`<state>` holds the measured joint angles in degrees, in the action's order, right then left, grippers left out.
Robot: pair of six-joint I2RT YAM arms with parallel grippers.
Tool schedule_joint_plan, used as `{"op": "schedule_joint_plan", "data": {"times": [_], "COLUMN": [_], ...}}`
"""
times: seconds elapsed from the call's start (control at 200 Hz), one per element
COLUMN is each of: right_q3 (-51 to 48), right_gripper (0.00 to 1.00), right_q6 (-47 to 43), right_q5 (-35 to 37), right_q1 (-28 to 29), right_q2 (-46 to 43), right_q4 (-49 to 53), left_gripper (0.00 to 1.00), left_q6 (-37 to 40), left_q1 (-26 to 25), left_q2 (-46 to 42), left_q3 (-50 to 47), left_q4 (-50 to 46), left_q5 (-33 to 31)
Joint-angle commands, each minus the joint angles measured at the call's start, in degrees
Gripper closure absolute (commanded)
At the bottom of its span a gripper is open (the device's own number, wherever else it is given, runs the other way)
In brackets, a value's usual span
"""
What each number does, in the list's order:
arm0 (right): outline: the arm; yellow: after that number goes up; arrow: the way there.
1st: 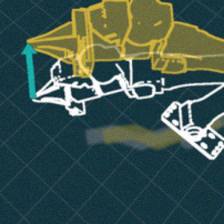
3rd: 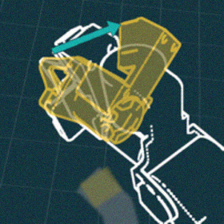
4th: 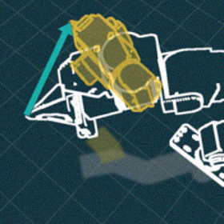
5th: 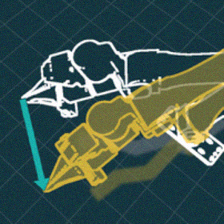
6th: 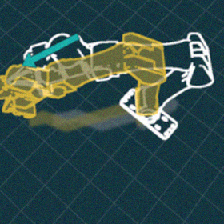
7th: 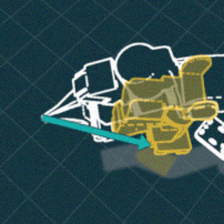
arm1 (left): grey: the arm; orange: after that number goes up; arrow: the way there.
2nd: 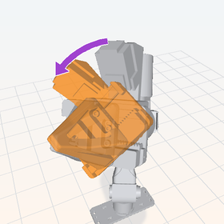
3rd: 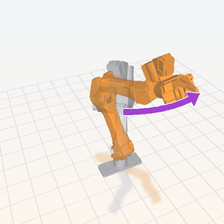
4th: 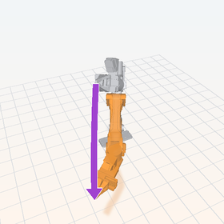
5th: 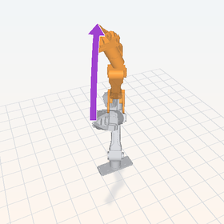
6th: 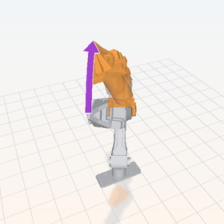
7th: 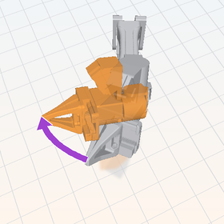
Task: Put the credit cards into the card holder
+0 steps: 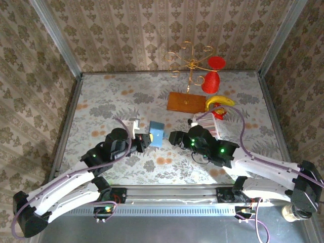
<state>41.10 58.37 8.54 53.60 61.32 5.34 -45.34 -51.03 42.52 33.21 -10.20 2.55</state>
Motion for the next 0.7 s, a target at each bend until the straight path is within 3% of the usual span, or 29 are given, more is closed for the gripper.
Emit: {"op": "schedule_joint_plan", "data": {"times": [0.0,0.085,0.225,0.33,0.44,0.565,0.695], "right_q3": [-2.4,-2.2,-0.8,-1.0,-1.2,-1.9,-2.9], "right_gripper": [0.32,0.27,0.29,0.39,0.55,0.58,0.71], "right_q6": [-1.5,-1.9,-1.6,-0.8,-0.1,-0.1,0.3], "right_q5": [-2.2,-3.8,-4.7,-4.3,-3.6,-2.6,-2.1], "right_q1": [-0.3,-0.3,-0.3,-0.4,-0.8,-1.0,-1.4], "right_q2": [-1.6,-0.5,2.9,4.3,4.3,3.1,2.4], "right_q4": [-5.4,-6.0,-3.6,-4.3,-4.8,-4.8,-4.5], "left_gripper": [1.00,1.00,1.00,1.00,1.00,1.00,1.00], "left_q6": [-5.9,-6.9,-8.0,-7.6,-7.5,-7.7,-8.1], "left_q1": [-0.4,-0.4,-0.5,-0.5,-0.6,-0.8,-0.9], "left_q2": [-0.1,0.0,-0.4,-0.4,-0.6,-0.6,-0.9], "left_q3": [-2.3,-3.0,-3.9,-3.5,-3.8,-4.0,-4.3], "left_q4": [6.5,7.7,10.5,10.6,10.6,10.3,10.1], "left_q5": [3.3,4.0,5.2,5.9,6.2,6.8,6.8]}}
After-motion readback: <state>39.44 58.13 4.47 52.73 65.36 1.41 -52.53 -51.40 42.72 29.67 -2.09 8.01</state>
